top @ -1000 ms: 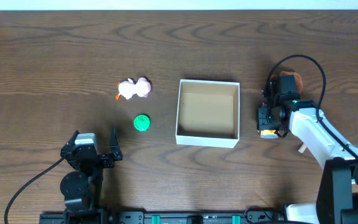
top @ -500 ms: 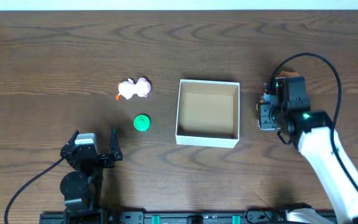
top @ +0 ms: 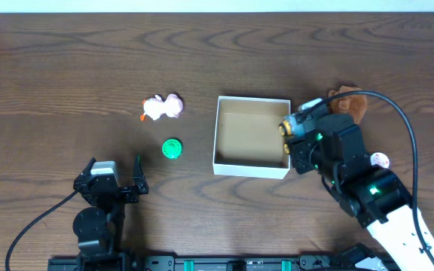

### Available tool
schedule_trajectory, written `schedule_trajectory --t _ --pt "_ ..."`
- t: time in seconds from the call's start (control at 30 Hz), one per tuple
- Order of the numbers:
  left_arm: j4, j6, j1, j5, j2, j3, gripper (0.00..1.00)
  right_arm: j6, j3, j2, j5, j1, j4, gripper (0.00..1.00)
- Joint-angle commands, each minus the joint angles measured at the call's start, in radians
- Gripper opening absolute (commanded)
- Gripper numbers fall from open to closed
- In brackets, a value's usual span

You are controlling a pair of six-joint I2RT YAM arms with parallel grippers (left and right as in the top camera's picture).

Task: Pack container
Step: 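Carry the truck left into the white box and lower it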

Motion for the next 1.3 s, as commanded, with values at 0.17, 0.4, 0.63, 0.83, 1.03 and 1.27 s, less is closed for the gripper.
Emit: schedule_trajectory --t 0.17,0.4,0.63,0.83,1.03,1.27 --pt "-0.035 -0.005 -0.004 -0.001 -0.006 -0.014 0.98 -0.124 0.010 0.034 0.001 0.161 0.027 0.43" --pt "-0.035 -0.005 -0.004 -0.001 -0.006 -0.014 0.98 -0.339 0.010 0.114 0.000 0.186 0.110 0.52" --pt "-0.035 -0.005 -0.004 -0.001 -0.006 -0.014 0.98 -0.541 0.010 0.222 0.000 0.186 0.215 0.57" --pt "-0.035 -0.005 -0.004 -0.001 -0.006 -0.014 0.98 -0.580 0.010 0.290 0.000 0.185 0.219 0.51" --pt "-0.035 -0.005 -0.004 -0.001 -0.006 -0.014 0.98 -0.606 0.010 0.352 0.001 0.167 0.220 0.51" --pt "-0.035 -0.005 -0.004 -0.001 -0.006 -0.014 0.98 -0.638 0.010 0.404 0.004 0.124 0.220 0.49"
